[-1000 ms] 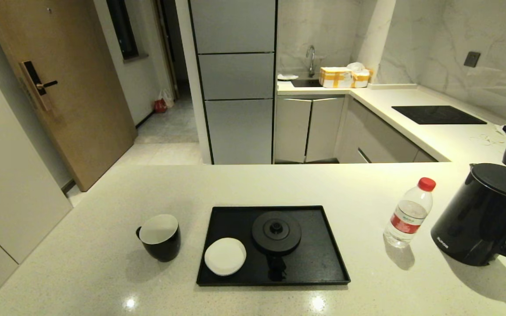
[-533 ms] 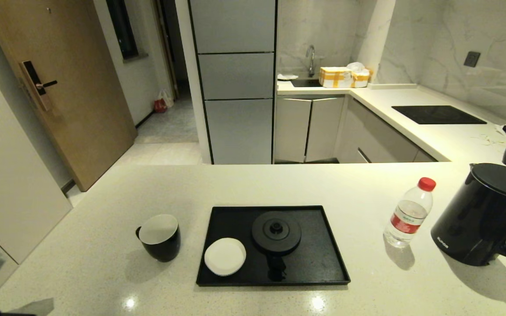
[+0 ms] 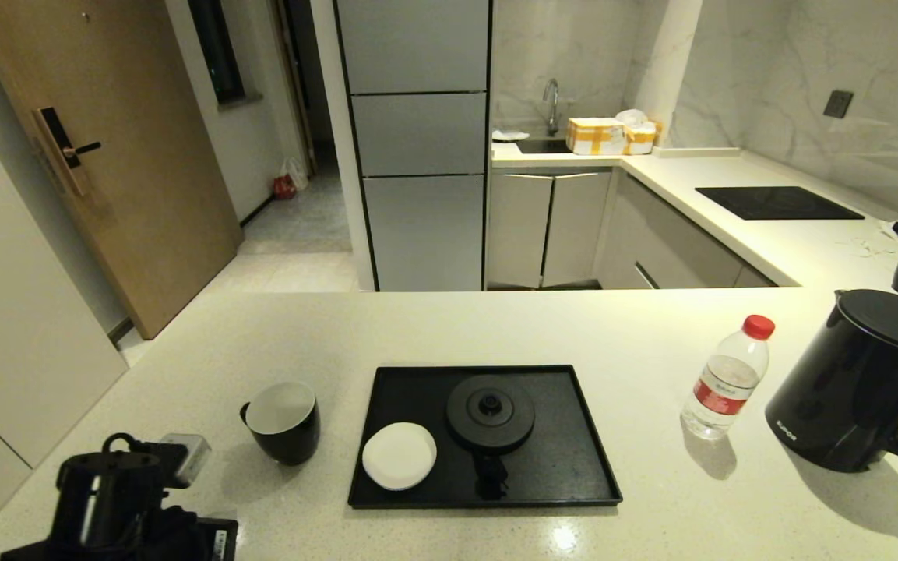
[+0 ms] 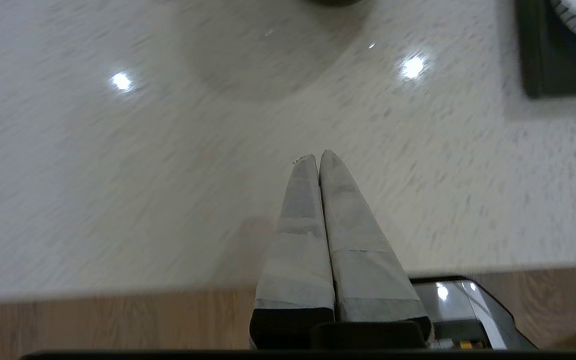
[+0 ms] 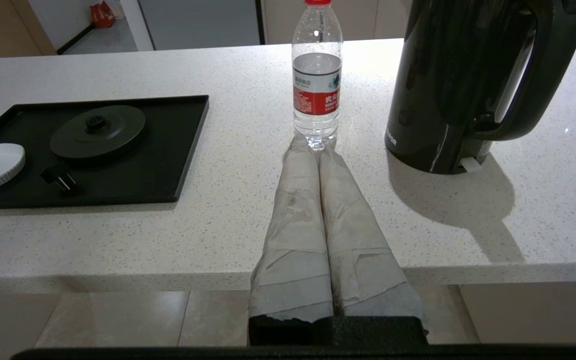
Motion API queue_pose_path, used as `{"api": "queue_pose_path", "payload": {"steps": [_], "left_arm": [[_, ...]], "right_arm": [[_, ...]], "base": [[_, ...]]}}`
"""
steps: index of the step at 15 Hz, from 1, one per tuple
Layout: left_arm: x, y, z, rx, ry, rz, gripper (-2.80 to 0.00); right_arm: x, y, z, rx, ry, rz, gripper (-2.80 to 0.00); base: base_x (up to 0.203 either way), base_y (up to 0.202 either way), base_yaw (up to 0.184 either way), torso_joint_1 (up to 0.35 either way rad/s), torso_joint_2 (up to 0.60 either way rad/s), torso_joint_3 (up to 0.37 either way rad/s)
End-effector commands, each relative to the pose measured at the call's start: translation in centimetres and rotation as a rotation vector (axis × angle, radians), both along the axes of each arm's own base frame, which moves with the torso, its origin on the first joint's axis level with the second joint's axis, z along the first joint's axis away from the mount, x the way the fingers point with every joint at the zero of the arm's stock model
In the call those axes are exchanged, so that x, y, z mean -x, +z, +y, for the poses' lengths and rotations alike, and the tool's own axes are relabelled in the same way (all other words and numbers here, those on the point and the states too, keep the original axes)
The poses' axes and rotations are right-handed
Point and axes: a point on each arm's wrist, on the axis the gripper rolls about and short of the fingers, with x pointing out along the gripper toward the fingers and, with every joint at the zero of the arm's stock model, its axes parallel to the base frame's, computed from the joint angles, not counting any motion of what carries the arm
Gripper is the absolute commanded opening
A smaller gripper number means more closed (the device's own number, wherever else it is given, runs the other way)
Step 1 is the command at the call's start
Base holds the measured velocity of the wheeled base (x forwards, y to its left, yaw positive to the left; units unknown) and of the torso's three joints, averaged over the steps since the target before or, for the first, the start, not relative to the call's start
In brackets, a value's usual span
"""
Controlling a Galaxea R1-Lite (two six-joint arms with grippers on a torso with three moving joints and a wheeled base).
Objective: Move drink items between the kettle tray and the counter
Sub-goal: Return the tea cup to its original position
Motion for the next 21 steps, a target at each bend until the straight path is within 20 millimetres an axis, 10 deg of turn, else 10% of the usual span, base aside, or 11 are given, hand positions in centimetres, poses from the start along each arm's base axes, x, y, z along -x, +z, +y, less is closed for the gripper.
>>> {"api": "queue_pose_path", "payload": {"steps": [1,7,8,9,21], "left_arm": [[-1.2,-2.0,-1.2,0.003,-0.026,-0.022,-2.8],[-1.9,-2.6,-1.4,0.003,0.0,-0.064,-2.8],[-1.9,-2.6,-1.3,-0.018,0.025,-0.067,-0.35],[-1.9,-2.8,-1.3,-0.037,0.046,-0.066,0.0],[-4.6,-3.3,-2.6,-0.001,0.095,-0.199,0.0]], "right_arm": [[0.0,0.0,0.0,0.0,0.001,0.001,-2.8],[0.0,0.0,0.0,0.0,0.001,0.003,-2.8],[0.0,0.0,0.0,0.0,0.001,0.002,-2.8],[0.0,0.0,0.0,0.0,0.001,0.003,-2.8],[0.0,0.0,0.0,0.0,0.001,0.003,-2.8]], "base": [[0.0,0.0,0.0,0.0,0.0,0.0],[0.0,0.0,0.0,0.0,0.0,0.0],[0.0,0.0,0.0,0.0,0.0,0.0],[0.0,0.0,0.0,0.0,0.0,0.0],[0.0,0.0,0.0,0.0,0.0,0.0]]}}
